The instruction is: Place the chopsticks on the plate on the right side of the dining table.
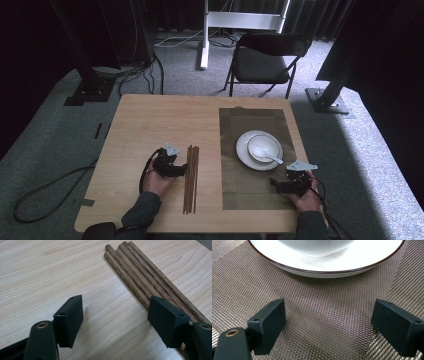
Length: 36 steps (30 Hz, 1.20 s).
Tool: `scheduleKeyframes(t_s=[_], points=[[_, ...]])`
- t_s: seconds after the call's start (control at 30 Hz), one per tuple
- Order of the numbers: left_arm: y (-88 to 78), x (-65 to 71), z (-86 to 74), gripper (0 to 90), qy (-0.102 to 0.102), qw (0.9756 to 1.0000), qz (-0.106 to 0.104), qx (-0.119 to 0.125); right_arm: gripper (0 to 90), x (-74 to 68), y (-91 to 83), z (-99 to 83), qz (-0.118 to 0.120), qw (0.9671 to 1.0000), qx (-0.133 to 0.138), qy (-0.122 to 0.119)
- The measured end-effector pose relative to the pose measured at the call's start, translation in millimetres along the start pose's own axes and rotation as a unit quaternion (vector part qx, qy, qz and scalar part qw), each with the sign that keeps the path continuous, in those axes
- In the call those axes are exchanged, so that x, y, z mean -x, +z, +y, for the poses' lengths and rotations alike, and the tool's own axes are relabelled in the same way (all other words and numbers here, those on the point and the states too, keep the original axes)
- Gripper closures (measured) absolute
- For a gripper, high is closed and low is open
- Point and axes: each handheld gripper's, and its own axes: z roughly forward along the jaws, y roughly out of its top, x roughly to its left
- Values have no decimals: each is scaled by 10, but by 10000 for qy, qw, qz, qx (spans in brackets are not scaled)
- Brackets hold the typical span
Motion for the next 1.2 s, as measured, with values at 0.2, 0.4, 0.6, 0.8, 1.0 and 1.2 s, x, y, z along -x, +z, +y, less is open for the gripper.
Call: scheduleKeyframes(t_s=[0.2,0.4,0.6,0.8,1.0,1.2], points=[[-12,8,-12,198,-38,9999,38,-102,116,0,0,0,0,10000,-1,0],[-29,15,-8,200,-105,9997,102,-188,116,2,1,0,4,10000,1,-10],[-76,0,-21,293,-225,9993,195,-220,116,1,1,0,4,10000,0,-8],[-130,5,-41,391,-351,9990,128,-226,116,1,1,0,3,10000,1,-10],[-217,54,-57,435,-359,9992,27,-153,116,1,1,1,4,10000,1,-9],[-245,114,-72,471,-283,9994,-98,-152,116,1,1,1,3,10000,1,-9]])
